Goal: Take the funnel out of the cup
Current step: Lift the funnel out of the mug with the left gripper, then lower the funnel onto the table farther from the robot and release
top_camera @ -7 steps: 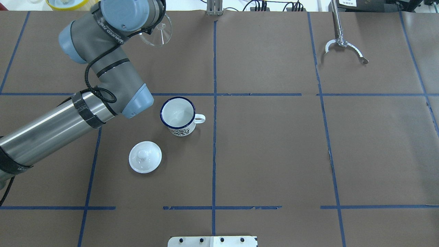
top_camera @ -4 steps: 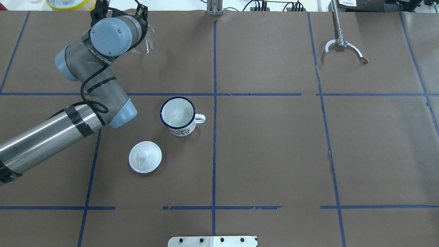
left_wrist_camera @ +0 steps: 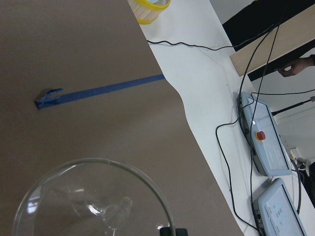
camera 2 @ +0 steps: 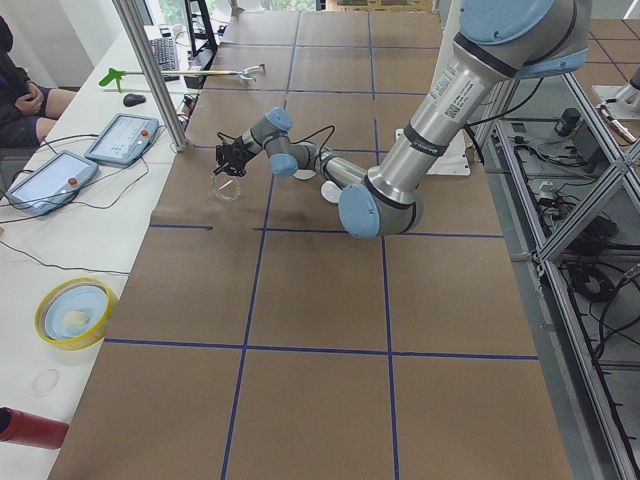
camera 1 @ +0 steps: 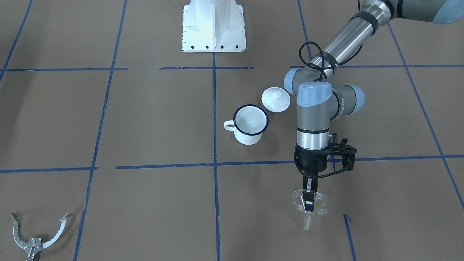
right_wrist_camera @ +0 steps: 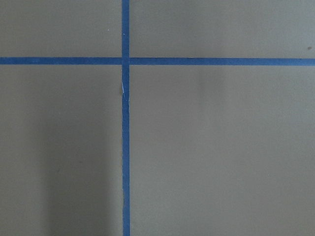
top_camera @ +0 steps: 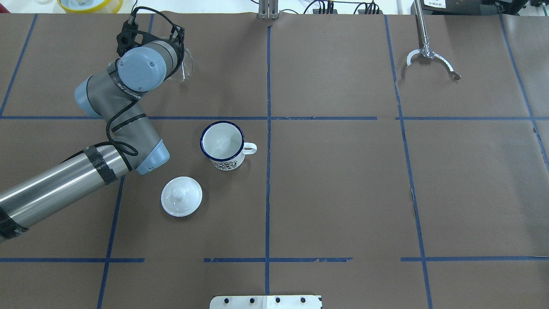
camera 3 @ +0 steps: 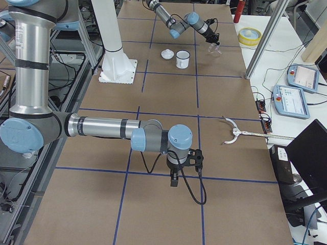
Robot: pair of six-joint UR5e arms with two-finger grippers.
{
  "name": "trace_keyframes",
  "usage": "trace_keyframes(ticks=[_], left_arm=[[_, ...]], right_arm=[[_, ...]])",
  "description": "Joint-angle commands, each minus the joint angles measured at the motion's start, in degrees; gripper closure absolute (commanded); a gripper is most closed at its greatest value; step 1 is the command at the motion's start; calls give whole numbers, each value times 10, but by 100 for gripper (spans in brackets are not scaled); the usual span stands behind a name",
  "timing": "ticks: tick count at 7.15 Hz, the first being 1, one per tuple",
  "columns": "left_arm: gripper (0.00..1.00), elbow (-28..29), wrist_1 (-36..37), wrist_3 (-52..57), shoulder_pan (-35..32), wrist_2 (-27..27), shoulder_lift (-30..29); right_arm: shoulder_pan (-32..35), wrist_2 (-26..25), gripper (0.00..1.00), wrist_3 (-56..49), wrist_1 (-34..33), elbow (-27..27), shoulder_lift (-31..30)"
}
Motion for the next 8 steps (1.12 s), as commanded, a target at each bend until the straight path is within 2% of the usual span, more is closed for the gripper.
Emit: trace_keyframes(ticks=[1,3,5,6,7,8], left_arm=[[98,1,-2,1,2,2,0],[65,1,-2,10,5,1,1],[42,-4,-3,55,7,1,1],[0,-24,-4,90,4,-3,1],[0,-81,7,149,-3,-33,5],[0,-145,33,203,-4,-111,52]], right_arm=[[0,0,0,0,0,0,0],[0,0,0,0,0,0,0],[0,0,0,0,0,0,0],[0,0,0,0,0,0,0],[0,0,0,0,0,0,0],[0,0,0,0,0,0,0]])
